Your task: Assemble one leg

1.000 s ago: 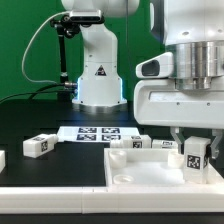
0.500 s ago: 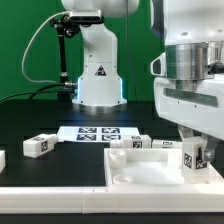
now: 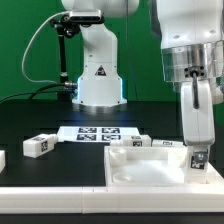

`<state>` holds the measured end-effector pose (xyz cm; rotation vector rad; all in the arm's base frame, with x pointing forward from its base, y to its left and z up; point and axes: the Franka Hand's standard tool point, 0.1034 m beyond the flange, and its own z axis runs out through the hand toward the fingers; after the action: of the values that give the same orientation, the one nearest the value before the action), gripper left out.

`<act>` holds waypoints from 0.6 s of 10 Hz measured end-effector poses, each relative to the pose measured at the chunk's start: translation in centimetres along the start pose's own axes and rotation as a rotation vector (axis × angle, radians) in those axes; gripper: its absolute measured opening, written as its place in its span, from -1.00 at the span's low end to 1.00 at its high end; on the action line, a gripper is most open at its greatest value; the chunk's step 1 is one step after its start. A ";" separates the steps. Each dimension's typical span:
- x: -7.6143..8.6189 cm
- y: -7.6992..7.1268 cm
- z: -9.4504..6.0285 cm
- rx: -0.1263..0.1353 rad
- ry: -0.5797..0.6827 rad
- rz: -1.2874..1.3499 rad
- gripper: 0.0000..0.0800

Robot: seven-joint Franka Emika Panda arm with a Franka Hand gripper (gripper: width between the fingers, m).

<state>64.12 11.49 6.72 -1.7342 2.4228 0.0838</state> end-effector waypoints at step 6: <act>-1.8 -0.4 -4.2 0.030 -0.047 -0.082 0.59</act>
Offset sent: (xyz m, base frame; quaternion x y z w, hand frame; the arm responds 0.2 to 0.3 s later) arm -0.0101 0.0043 0.0353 -0.0175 0.0199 -0.0956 0.9951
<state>64.66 12.45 11.19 -1.7955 2.3048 0.0763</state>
